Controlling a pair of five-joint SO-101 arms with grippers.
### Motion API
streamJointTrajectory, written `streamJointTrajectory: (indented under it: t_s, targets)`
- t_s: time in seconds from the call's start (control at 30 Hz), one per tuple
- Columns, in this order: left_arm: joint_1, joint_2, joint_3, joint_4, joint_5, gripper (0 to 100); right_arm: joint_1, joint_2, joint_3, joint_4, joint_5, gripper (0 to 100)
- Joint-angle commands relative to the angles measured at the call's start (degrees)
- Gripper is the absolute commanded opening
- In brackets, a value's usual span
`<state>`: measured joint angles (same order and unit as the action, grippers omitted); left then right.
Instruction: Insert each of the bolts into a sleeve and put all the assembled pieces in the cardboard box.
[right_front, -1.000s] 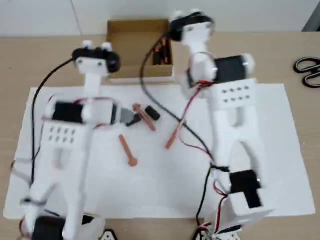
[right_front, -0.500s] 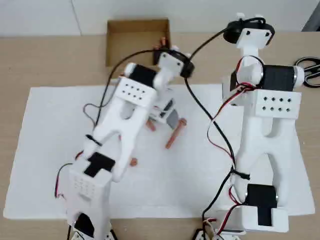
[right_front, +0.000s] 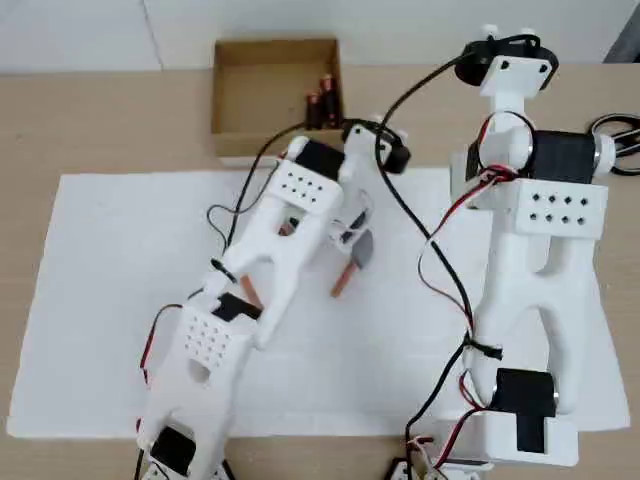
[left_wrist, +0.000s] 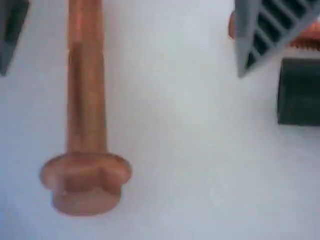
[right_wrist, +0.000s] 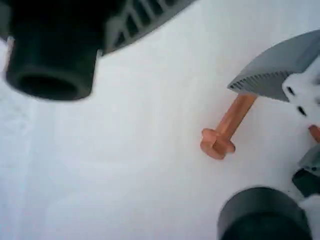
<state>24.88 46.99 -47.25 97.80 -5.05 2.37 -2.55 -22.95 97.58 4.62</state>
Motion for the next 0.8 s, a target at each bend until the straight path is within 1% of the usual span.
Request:
streamJointTrajectory:
  t_s: [0.0, 0.17, 0.37, 0.7, 0.77]
  targets:
    - [0.35, 0.88, -4.35, 0.44, 1.14, 28, 0.48, -2.77, -0.26, -1.01, -0.18, 0.4]
    - [1.05, 4.31, -7.16, 0.53, 1.67, 28, 0.48, -2.77, -0.26, -0.84, -0.18, 0.4]
    - [3.52, 5.89, -7.25, 0.26, 1.67, 28, 0.48, -2.86, -0.26, -0.57, -0.18, 0.4]
    - [3.08, 6.15, -7.69, 0.18, 1.76, 27, 0.48, -3.03, -0.26, -0.40, -0.18, 0.4]
    - [3.08, 6.15, -7.69, 0.09, 2.90, 27, 0.48, -3.03, -0.26, -0.40, -0.18, 0.4]
